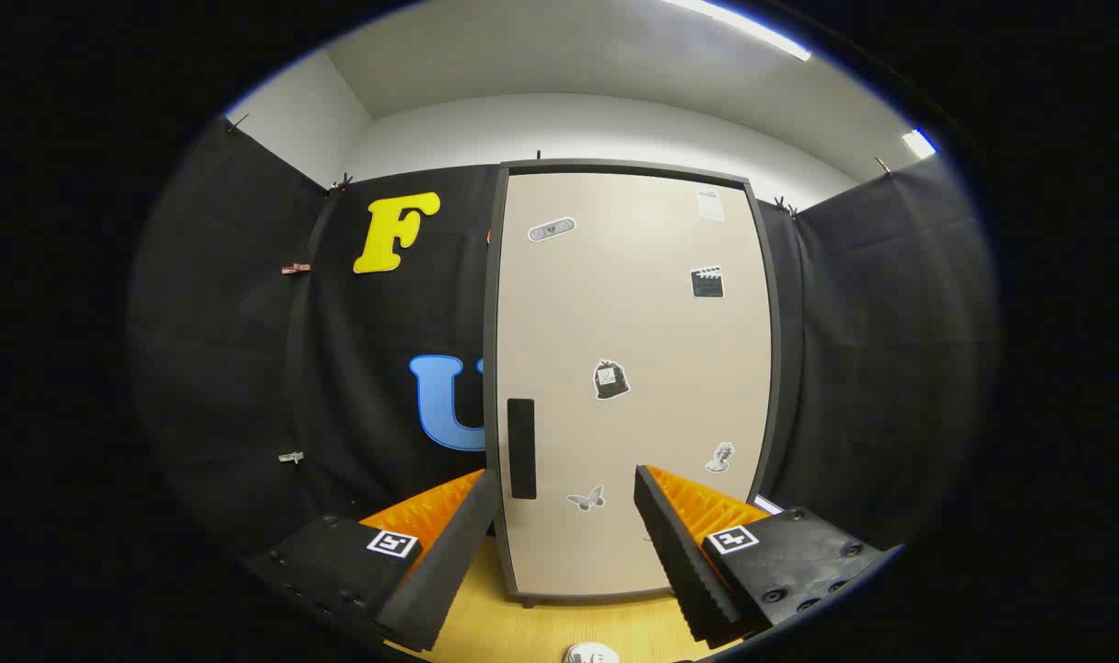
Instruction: Open the shoe cabinet door, grab the shoes and put them into the shoe cabinet, then close the shoe cabinet door.
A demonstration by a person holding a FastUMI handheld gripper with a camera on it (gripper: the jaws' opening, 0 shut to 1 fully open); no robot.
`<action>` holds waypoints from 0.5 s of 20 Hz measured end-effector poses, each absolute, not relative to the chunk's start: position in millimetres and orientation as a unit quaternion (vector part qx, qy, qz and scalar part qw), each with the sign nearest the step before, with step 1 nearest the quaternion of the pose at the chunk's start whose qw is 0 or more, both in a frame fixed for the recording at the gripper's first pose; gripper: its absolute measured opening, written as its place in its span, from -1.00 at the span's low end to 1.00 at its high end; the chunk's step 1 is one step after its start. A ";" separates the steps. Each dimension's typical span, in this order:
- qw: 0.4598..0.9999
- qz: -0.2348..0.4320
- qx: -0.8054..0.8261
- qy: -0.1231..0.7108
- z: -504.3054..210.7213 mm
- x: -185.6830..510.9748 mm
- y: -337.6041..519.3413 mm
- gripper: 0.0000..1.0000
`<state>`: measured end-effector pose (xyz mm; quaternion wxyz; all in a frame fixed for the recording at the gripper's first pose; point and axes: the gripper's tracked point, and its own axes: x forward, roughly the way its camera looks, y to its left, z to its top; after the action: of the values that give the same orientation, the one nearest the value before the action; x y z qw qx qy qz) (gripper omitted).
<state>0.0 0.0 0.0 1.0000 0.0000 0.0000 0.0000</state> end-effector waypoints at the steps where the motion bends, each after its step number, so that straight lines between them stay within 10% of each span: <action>1: 1.000 0.001 -0.001 0.002 -1.1 -0.5 1.0 0.95; 10: 1.000 0.007 0.005 0.006 -4.0 -3.0 3.5 0.95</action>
<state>-3.0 3.5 -4.0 0.9999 0.0051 0.0058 0.0068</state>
